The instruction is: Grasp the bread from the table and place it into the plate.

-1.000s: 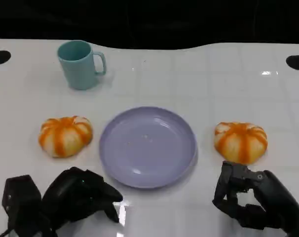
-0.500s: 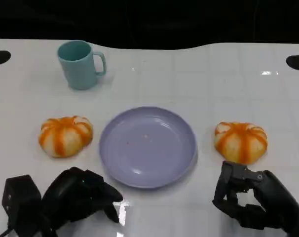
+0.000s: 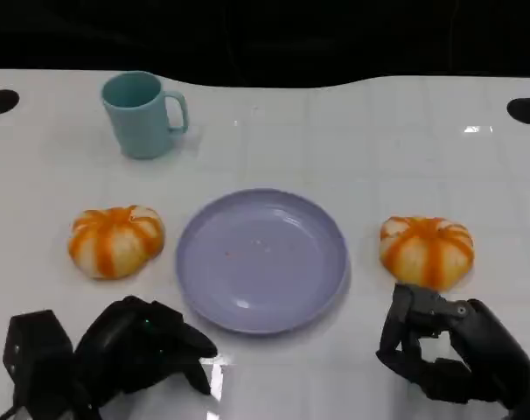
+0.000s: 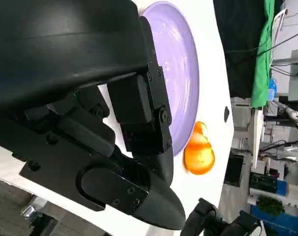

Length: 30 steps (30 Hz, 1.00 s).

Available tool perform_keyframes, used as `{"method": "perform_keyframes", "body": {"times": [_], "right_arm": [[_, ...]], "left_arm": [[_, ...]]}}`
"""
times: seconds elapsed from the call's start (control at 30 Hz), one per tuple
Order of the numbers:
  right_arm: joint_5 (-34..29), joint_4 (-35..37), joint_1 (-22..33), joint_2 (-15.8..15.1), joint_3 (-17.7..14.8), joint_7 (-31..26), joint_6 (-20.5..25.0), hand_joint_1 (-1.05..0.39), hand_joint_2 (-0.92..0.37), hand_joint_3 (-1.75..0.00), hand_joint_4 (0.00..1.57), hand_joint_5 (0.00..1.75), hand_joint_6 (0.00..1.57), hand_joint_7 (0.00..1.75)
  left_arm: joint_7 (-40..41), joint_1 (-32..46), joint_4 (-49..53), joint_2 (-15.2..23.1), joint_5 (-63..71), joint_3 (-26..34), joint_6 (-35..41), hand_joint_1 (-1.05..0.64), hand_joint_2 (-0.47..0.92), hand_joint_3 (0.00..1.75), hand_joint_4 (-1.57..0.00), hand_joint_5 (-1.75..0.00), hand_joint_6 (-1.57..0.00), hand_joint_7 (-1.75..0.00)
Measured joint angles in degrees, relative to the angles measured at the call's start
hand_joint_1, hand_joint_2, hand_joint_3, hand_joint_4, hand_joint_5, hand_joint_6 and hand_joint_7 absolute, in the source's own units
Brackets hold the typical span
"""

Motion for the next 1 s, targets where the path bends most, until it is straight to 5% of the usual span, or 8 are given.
{"method": "perform_keyframes", "body": {"times": [0.2, 0.37, 0.4, 0.5, 1.0], "right_arm": [[-0.43, -2.37, -0.02, -0.41, -1.00, -0.50, 0.26, -0.48, -0.92, -0.25, 0.54, 1.45, 0.53, 1.05], [-0.59, -5.82, 0.06, -2.05, -1.38, -0.18, 2.50, -0.48, -0.92, -0.23, 0.43, 1.51, 0.49, 0.89], [-0.59, -6.29, 0.06, -2.15, -1.47, -0.18, 2.74, -0.47, -0.92, -0.17, 0.30, 1.32, 0.38, 0.78], [-1.27, -7.84, 0.12, -2.53, -1.71, -0.25, 2.96, -0.48, -0.92, -0.12, 0.21, 1.12, 0.29, 0.63], [-4.63, -12.85, 0.02, -6.21, -3.40, -1.26, 6.51, -0.56, -0.92, -0.06, 0.06, 0.85, 0.22, 0.31]], "left_arm": [[0.00, 0.00, -0.01, 0.00, 0.00, 0.00, -0.06, -1.05, 0.83, 0.00, -1.28, -0.89, -1.57, -0.07], [0.00, 0.01, -0.12, 0.00, 0.00, -0.01, -0.04, -1.05, 0.83, 0.00, -1.28, -0.88, -1.57, -0.07], [0.00, 0.01, -0.16, 0.00, 0.00, -0.01, -0.04, -1.05, 0.83, 0.00, -1.28, -0.88, -1.57, -0.07], [0.00, 0.01, -0.20, 0.00, 0.00, -0.01, -0.05, -1.05, 0.84, 0.01, -1.28, -0.88, -1.57, -0.07], [0.00, 0.01, -0.21, -0.04, 0.00, -0.03, -0.36, -1.05, 0.84, 0.00, -1.27, -0.88, -1.57, -0.06]]}}
